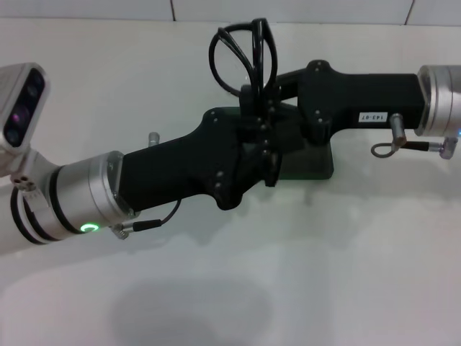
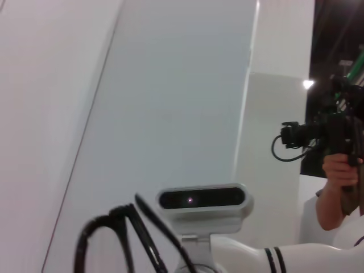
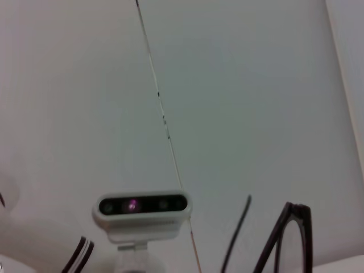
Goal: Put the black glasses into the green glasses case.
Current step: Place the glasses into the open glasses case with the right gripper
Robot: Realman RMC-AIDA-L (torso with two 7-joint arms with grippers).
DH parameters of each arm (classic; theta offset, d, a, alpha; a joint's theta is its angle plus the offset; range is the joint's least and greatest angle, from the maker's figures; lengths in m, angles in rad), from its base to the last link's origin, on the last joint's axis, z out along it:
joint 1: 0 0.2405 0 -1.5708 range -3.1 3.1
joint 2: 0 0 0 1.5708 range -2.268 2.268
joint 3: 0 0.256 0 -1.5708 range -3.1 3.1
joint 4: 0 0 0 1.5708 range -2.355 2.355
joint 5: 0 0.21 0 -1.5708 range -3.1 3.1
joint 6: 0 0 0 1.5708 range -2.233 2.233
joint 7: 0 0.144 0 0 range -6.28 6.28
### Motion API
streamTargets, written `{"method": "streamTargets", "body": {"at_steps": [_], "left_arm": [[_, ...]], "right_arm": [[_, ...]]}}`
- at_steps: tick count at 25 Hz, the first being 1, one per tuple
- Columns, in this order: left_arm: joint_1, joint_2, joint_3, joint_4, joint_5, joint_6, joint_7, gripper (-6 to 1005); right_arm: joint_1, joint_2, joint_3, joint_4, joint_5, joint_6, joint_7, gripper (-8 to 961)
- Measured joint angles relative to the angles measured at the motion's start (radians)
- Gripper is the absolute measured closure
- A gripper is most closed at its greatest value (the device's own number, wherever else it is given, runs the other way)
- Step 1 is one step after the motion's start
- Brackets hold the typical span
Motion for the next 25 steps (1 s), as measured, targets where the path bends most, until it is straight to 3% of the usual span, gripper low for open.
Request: {"method": "streamTargets", "body": {"at_steps": [16,25], "left_arm": [[0.009,0.002,0.005,-0.013,0.006,-0.066,-0.039,962],[0.070,0.007,0.006,0.006,0.008,-0.006,-0.011,962]], "right_arm": [[0.001,0.001,-0.004,0.003,-0.043,0.013,0.004,850],[0.006,-0.006,0.005,-0.023,-0.126,0.057,0.055,850]]}}
